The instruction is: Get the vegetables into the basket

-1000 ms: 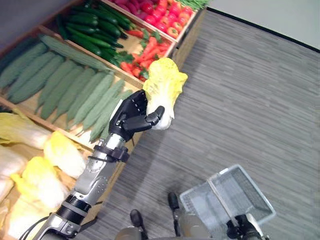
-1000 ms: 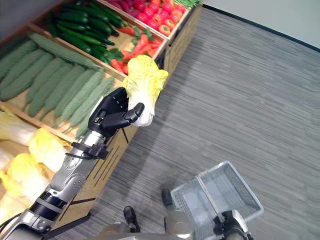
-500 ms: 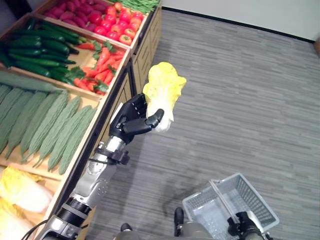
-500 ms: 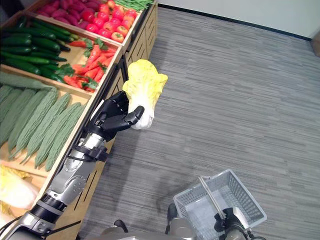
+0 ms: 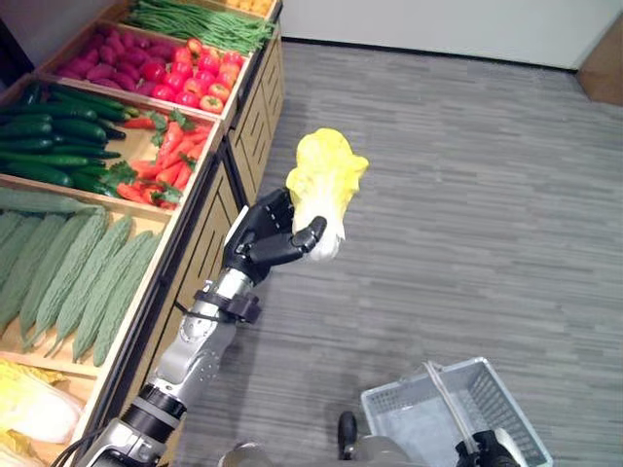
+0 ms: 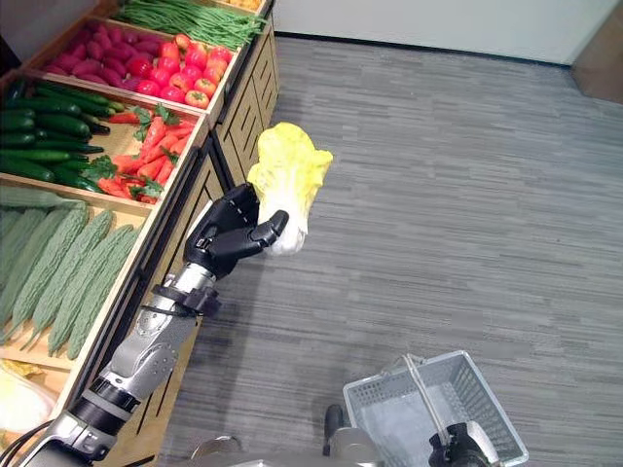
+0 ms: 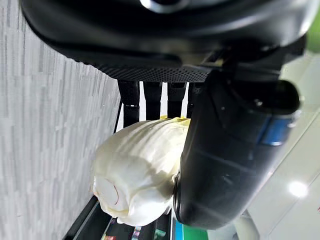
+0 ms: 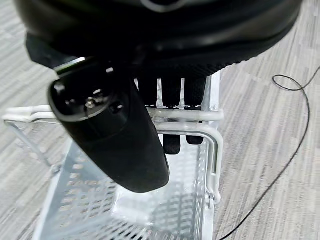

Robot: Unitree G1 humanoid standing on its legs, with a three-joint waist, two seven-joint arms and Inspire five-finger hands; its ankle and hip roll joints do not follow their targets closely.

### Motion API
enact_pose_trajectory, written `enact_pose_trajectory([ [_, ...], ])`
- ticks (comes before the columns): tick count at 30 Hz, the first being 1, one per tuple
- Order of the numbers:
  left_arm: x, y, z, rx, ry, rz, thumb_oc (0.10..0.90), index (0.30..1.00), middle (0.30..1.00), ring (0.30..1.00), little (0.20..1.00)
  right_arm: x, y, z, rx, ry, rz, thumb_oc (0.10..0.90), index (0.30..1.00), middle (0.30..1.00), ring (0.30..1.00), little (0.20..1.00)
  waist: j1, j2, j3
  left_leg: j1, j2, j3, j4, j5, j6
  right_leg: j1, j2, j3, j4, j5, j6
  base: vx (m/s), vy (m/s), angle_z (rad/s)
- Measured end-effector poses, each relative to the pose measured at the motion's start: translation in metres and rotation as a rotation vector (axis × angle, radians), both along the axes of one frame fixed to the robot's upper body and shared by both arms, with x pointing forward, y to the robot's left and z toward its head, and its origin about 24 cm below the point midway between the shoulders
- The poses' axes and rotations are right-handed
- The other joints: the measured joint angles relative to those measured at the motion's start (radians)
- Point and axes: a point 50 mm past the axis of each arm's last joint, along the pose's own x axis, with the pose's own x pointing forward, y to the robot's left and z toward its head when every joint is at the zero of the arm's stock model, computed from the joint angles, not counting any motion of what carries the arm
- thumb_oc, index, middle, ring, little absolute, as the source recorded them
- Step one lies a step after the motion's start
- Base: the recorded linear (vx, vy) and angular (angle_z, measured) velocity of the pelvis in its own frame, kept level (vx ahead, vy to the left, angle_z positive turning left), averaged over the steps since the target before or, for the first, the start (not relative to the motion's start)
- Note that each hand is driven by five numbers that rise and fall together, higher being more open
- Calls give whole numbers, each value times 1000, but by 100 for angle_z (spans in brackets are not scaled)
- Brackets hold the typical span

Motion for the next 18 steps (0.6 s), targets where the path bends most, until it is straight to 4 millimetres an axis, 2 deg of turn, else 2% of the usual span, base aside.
enact_pose_trajectory([
  [1,0,-1,0,-1,0,-3,400,300,300,300,300,1,-3,2,-7,-5,3,400,300,300,300,300,1,19,0,-2,8,28,-1,23,18,1,18,6,3,-6,12,59,100,-37],
  [2,0,-2,1,-2,-7,-14,400,300,300,300,300,0,-5,3,-14,-9,5,400,300,300,300,300,-4,38,0,3,18,62,-5,14,25,-10,35,14,6,-12,17,96,203,-28],
  [3,1,-3,3,-3,-14,-20,400,300,300,300,300,0,-4,2,-11,-5,3,400,300,300,300,300,-8,42,-2,8,12,72,-29,6,19,-20,28,19,12,-22,17,64,148,-25],
  [6,1,-1,2,12,-8,-19,400,300,300,300,300,1,-1,1,-2,-15,6,400,300,300,300,300,-1,20,11,24,-28,115,-63,11,43,-44,-7,54,33,-5,56,42,130,-30],
  [7,1,1,2,24,-6,-18,400,300,300,300,300,2,0,1,0,-20,8,400,300,300,300,300,-4,14,12,29,-45,125,-64,9,49,-44,-18,64,30,2,59,24,112,-32],
  [10,1,7,3,46,-10,-7,400,300,300,300,300,4,0,1,0,-25,10,400,300,300,300,300,0,11,13,50,-76,159,-77,0,68,-40,-41,98,15,17,79,17,84,-27],
  [13,2,10,4,42,-8,-2,400,300,300,300,300,11,6,1,16,-52,22,400,300,300,300,300,1,3,10,65,-94,183,-83,-6,80,-13,-56,108,-39,42,90,27,77,-17],
  [18,2,10,4,36,-7,-5,400,300,300,300,300,29,6,6,15,-110,33,400,300,300,300,300,0,1,9,97,-93,189,-84,-8,81,30,-56,110,-68,45,90,18,37,-6],
])
